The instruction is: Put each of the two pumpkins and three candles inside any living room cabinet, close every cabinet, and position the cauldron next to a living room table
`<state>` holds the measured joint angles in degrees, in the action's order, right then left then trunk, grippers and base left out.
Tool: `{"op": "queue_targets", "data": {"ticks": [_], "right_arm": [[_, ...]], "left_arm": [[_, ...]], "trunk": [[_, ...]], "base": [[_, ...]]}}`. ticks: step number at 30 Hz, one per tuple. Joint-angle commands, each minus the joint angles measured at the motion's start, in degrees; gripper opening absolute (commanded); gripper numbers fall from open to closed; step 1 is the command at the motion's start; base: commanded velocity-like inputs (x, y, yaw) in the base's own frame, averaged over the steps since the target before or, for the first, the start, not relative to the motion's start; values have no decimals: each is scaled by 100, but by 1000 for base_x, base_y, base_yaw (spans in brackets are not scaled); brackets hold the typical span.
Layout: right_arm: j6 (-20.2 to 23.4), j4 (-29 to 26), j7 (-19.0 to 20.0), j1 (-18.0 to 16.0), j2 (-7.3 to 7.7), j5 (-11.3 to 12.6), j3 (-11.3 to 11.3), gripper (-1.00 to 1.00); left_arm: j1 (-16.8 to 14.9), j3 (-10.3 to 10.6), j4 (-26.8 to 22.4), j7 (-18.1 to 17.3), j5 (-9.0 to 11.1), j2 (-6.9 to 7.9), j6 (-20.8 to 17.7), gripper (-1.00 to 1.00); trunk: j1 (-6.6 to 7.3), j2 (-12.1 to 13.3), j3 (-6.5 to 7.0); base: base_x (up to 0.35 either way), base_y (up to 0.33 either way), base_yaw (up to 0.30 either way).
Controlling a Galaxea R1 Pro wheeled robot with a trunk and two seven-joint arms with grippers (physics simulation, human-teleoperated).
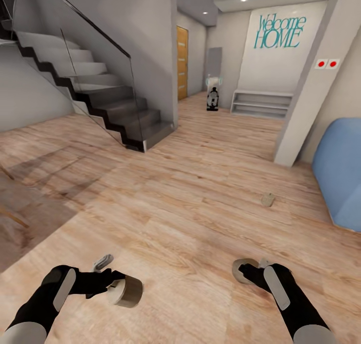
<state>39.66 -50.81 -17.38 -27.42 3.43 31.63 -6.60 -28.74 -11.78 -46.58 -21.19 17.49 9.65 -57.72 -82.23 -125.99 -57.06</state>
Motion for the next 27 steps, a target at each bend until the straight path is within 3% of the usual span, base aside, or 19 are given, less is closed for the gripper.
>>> {"op": "queue_targets", "data": {"ticks": [1,27], "right_arm": [[-2,0,-2,0,0,-1,0,-100],[-57,11,-43,0,0,2,-17,-100]], "left_arm": [[0,0,0,1,18,-1,-3,-100],[0,12,0,13,17,-7,-3,-100]], "trunk": [[0,0,0],[0,0,-46]], "base": [[0,0,287],[0,0,279]]}}
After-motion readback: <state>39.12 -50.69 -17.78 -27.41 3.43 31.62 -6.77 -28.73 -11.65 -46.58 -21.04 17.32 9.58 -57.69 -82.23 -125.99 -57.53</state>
